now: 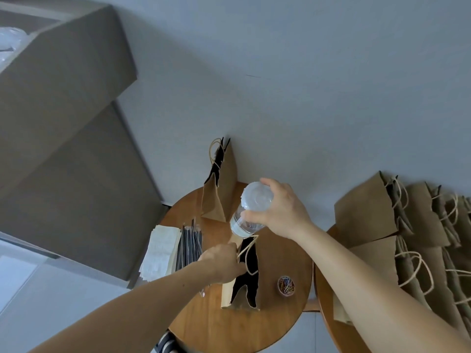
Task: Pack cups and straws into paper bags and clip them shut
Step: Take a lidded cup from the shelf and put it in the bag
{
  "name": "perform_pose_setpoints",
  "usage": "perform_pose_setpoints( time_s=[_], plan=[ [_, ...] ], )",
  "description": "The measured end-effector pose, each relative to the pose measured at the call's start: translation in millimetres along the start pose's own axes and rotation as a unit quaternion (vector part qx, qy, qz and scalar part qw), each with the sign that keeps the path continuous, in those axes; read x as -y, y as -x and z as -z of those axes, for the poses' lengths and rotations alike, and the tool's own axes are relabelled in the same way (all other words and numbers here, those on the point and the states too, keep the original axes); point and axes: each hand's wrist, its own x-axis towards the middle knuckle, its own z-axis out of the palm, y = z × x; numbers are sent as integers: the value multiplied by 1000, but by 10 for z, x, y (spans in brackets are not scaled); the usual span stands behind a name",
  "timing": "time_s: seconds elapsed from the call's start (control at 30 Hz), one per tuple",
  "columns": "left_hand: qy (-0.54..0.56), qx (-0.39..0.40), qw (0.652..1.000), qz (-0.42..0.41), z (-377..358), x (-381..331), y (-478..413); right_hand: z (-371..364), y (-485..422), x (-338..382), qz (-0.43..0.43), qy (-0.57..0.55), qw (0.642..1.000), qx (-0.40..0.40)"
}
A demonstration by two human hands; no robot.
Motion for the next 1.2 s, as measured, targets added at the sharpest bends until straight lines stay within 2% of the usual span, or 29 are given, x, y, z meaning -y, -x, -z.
perform_pose_setpoints(
  time_s=[0.13, 0.43, 0.53, 0.6, 0.73, 0.8, 1.07, 1.2],
  plan=[
    [112, -11, 993, 38, -65, 54, 35, -71, 90, -85, -9, -26, 1000, 2],
    [231, -24, 968, 91, -117, 314, -66, -31, 104, -269, -34, -51, 998, -20],
    [275, -30, 955, 111, -118, 382, -84, -17, 156, -269, -8, 6, 1000, 9],
    [305, -22, 945, 121, -112, 407, -78, 5, 212, -244, 40, 65, 997, 32],
    [332, -9, 936, 121, -104, 394, -82, -41, 320, -186, 161, 181, 965, 98],
    [337, -2, 933, 123, -112, 390, -87, -133, 350, -202, 184, 213, 951, 130],
    [369, 2, 918, 146, -141, 485, -132, -528, 377, -419, 177, 283, 924, 188],
    [376, 4, 916, 141, -108, 518, -153, -598, 323, -462, 100, 293, 934, 179]
  ],
)
